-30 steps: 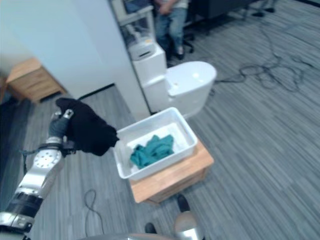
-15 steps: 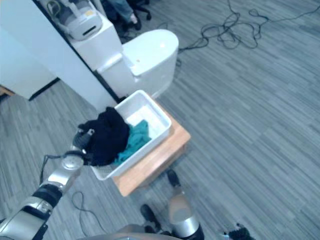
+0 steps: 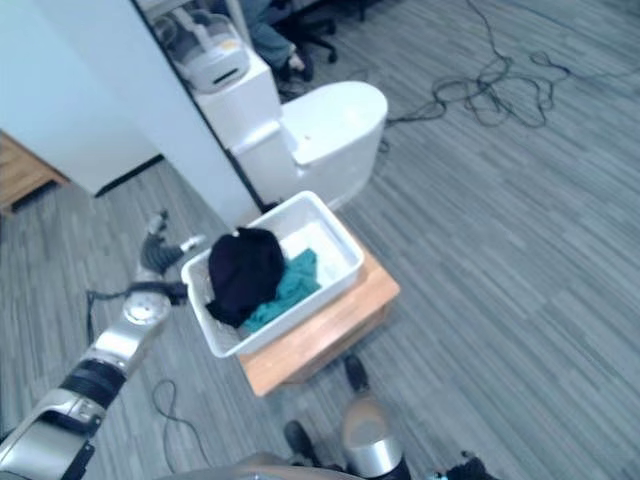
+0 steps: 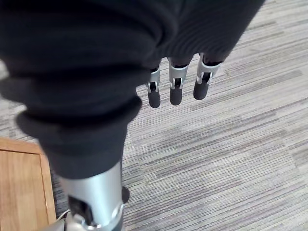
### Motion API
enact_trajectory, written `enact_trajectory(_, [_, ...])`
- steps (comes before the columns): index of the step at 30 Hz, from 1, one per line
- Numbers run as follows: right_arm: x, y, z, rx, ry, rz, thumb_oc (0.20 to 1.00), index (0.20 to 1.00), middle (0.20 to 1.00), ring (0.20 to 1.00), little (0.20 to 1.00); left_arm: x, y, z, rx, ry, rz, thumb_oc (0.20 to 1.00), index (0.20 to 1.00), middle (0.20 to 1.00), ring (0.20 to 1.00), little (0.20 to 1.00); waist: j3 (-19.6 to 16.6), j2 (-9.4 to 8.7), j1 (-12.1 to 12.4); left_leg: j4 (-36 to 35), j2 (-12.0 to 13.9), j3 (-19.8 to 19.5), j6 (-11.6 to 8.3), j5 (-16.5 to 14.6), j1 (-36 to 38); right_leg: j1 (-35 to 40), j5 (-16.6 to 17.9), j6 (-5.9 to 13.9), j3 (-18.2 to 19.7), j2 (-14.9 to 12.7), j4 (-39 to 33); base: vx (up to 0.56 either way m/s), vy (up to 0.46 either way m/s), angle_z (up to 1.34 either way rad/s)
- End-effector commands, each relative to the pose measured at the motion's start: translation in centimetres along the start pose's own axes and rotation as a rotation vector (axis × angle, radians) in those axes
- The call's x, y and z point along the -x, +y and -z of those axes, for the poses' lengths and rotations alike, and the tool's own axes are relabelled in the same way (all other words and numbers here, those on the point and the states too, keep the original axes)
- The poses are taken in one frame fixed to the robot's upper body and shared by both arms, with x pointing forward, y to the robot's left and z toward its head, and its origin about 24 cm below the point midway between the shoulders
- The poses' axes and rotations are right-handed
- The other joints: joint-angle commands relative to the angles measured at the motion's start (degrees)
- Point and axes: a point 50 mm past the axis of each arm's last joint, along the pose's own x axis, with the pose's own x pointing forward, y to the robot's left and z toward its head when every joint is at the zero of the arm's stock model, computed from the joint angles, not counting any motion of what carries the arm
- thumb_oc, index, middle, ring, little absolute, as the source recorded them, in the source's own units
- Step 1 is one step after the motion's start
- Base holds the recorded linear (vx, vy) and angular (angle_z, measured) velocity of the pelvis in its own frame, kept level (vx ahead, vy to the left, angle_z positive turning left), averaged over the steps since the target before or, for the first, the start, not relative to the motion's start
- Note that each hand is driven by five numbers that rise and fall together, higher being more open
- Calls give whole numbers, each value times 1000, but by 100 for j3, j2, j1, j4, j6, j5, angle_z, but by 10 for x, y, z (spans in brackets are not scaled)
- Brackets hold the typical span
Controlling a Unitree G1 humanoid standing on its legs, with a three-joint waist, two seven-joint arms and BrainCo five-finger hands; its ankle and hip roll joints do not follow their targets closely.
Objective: Tidy up the quilt and then pick up the clothes from the bed and put them into the laundry hamper.
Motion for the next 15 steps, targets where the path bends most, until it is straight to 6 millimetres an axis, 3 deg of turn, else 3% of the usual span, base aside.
enact_trajectory(1, [10, 20, 40, 58, 111, -29, 1000, 1000, 1000, 1000, 1000, 0, 34, -18, 41, -110, -115, 1000, 1000, 1000, 1000, 1000, -677, -345, 225, 35, 322, -325, -203, 159, -300, 430, -765, 698, -56, -437, -31, -19, 37, 31])
enact_trajectory(4, [10, 23, 38, 40, 122, -36, 1000, 1000, 1000, 1000, 1000, 10, 44, -10, 95, -67, -141, 1000, 1000, 1000, 1000, 1000, -743, -374, 420, 6, 293, -509, -202, 153, -303, 502, -800, 685, -187, -450, -31, -30, 36, 27])
enact_trajectory(5, [9, 24, 35, 34, 122, -42, 1000, 1000, 1000, 1000, 1000, 18, 47, 3, 120, -2, -162, 1000, 1000, 1000, 1000, 1000, -769, -388, 532, 6, 276, -609, -201, 146, -317, 532, -813, 673, -251, -452, -31, -90, 71, 32])
enact_trajectory(6, [8, 25, 30, 12, 117, -57, 1000, 1000, 1000, 1000, 1000, 39, 49, 41, 193, 180, -175, 1000, 1000, 1000, 1000, 1000, -807, -417, 703, 6, 236, -803, -194, 133, -346, 583, -831, 645, -356, -449, -31, -87, 68, 26])
enact_trajectory(7, [8, 26, 29, 7, 118, -59, 1000, 1000, 1000, 1000, 1000, 44, 49, 49, 217, 216, -180, 1000, 1000, 1000, 1000, 1000, -813, -422, 725, 6, 228, -841, -191, 131, -351, 592, -834, 640, -374, -446, -31, -85, 62, 43])
enact_trajectory(9, [8, 30, 23, -32, 119, -64, 1000, 1000, 1000, 1000, 1000, 76, 40, 99, 254, 429, -176, 1000, 1000, 1000, 1000, 1000, -834, -469, 882, 6, 179, -1019, -171, 132, -385, 630, -838, 610, -454, -427, -31, -68, 26, 51])
enact_trajectory(10, [8, 33, 20, -50, 117, -70, 1000, 1000, 1000, 1000, 1000, 102, 35, 130, 252, 561, -162, 1000, 1000, 1000, 1000, 1000, -845, -509, 954, 6, 153, -1095, -159, 130, -400, 650, -837, 594, -499, -421, -31, -61, 14, 44])
enact_trajectory(11, [8, 34, 18, -54, 114, -73, 1000, 1000, 1000, 1000, 1000, 113, 32, 142, 250, 628, -154, 1000, 1000, 1000, 1000, 1000, -848, -526, 980, 6, 142, -1131, -153, 129, -402, 665, -838, 587, -526, -419, -31, -61, 29, 37])
enact_trajectory(12, [7, 36, 13, -60, 107, -78, 1000, 1000, 1000, 1000, 1000, 157, 23, 176, 229, 790, -145, 1000, 1000, 1000, 1000, 1000, -844, -577, 1061, 6, 105, -1198, -131, 114, -386, 721, -850, 567, -567, -411, -31, -50, 39, 40])
enact_trajectory(13, [7, 37, 10, -60, 102, -82, 1000, 1000, 1000, 1000, 1000, 183, 19, 192, 205, 892, -143, 1000, 1000, 1000, 1000, 1000, -873, -612, 1097, 6, 80, -1230, -116, 113, -409, 717, -850, 559, -577, -409, -31, -38, 34, 27])
enact_trajectory(14, [7, 36, 10, -60, 102, -82, 1000, 1000, 1000, 1000, 1000, 183, 19, 192, 206, 891, -143, 1000, 1000, 1000, 1000, 1000, -869, -610, 1095, 6, 79, -1232, -116, 111, -406, 722, -852, 560, -579, -410, -31, -27, 30, 20])
enact_trajectory(15, [6, 37, 5, -60, 98, -87, 1000, 1000, 1000, 1000, 1000, 207, 14, 205, 215, 1002, -140, 1000, 1000, 1000, 1000, 1000, -883, -650, 1121, 6, 56, -1252, -96, 100, -400, 740, -852, 554, -575, -406, -31, -26, 48, 22])
